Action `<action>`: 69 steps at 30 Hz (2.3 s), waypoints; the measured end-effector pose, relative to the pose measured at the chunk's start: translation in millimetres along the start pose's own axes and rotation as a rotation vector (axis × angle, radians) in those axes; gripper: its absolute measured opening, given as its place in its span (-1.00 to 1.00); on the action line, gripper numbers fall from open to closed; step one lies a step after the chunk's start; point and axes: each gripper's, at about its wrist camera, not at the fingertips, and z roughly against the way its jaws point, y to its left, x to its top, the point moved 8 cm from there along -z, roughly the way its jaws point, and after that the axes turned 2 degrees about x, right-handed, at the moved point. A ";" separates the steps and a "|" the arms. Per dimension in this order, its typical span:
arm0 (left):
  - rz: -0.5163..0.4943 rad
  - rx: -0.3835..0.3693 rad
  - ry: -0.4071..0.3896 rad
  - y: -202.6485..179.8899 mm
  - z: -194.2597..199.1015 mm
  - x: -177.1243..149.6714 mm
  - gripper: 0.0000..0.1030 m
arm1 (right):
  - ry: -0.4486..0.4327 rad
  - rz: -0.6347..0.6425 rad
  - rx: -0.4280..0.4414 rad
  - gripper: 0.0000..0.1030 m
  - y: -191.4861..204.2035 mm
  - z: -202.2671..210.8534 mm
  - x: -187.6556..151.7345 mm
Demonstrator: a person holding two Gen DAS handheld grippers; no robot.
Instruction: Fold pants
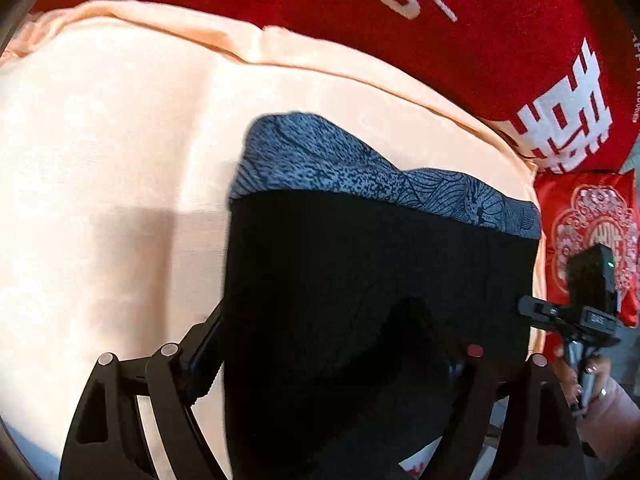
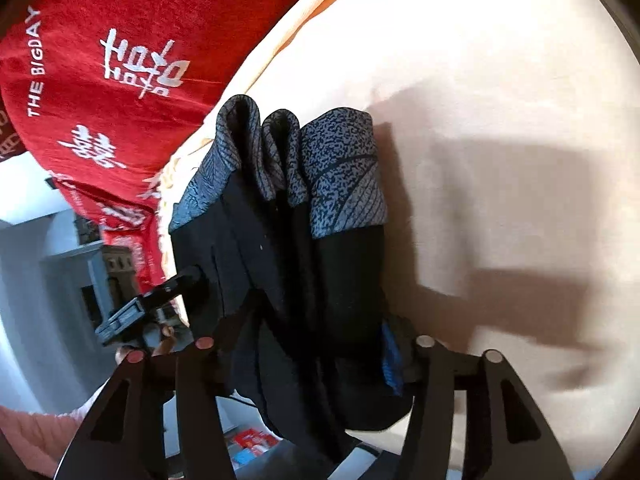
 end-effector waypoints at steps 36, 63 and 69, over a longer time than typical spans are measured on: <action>0.047 0.293 -0.038 -17.2 92.5 -81.7 0.65 | -0.147 0.072 -0.481 0.61 38.7 59.0 -69.9; -0.200 0.388 -0.054 -52.9 141.8 -133.8 1.00 | -0.218 0.195 -0.610 0.99 136.1 51.6 -147.2; -0.203 0.399 -0.044 -55.0 142.8 -133.3 1.00 | -0.208 0.202 -0.601 0.99 145.3 47.2 -151.6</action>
